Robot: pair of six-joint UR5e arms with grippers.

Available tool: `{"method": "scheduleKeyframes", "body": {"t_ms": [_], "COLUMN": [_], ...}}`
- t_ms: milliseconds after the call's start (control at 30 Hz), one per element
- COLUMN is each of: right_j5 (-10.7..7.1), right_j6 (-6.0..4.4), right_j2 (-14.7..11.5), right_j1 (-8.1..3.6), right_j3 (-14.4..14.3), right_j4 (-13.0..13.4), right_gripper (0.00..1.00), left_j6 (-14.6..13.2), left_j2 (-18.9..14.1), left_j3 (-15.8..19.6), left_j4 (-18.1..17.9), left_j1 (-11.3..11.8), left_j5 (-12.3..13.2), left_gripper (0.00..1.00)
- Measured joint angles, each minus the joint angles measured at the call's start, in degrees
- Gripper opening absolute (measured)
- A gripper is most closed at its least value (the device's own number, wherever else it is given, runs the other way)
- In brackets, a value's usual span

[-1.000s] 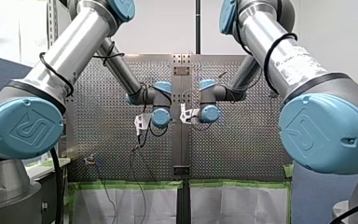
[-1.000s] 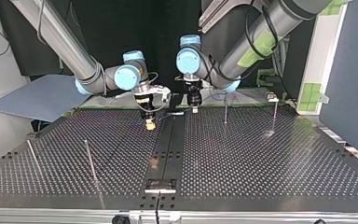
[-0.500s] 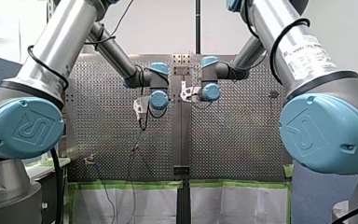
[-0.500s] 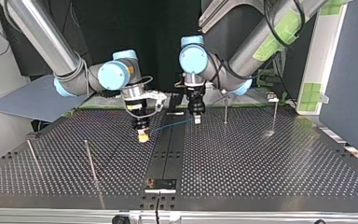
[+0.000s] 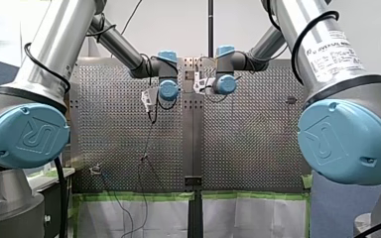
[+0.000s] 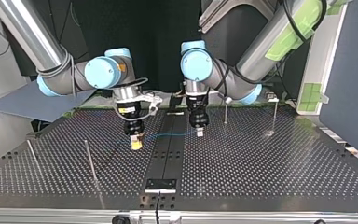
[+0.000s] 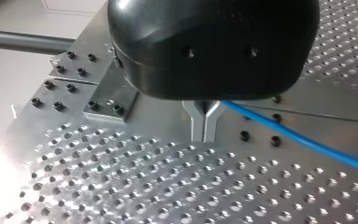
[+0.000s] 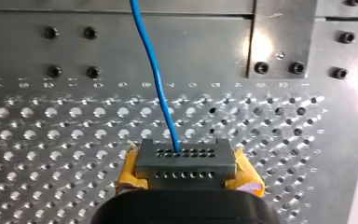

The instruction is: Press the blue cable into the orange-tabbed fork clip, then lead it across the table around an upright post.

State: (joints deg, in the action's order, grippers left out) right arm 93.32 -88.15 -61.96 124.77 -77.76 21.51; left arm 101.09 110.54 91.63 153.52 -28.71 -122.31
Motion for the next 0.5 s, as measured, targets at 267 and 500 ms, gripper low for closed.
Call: {"method": "scheduleKeyframes", "body": {"t_ms": [267, 500], "right_j5": [0.65, 1.00], "right_j6": [0.12, 0.14], "right_j2": [-1.00, -2.48], "right_j1": [0.01, -0.06], "right_j3": [1.27, 2.60], "right_j4": [-1.30, -2.57], "right_gripper": [0.00, 0.00], "left_j6": [-0.09, -0.33], "left_j2": [-0.09, -1.02], "left_j3": [-3.79, -8.07], "left_j4": [3.78, 8.09], "left_j1": [-0.22, -0.39], "left_j5": [-0.07, 0.03], "left_gripper": [0.00, 0.00]}}
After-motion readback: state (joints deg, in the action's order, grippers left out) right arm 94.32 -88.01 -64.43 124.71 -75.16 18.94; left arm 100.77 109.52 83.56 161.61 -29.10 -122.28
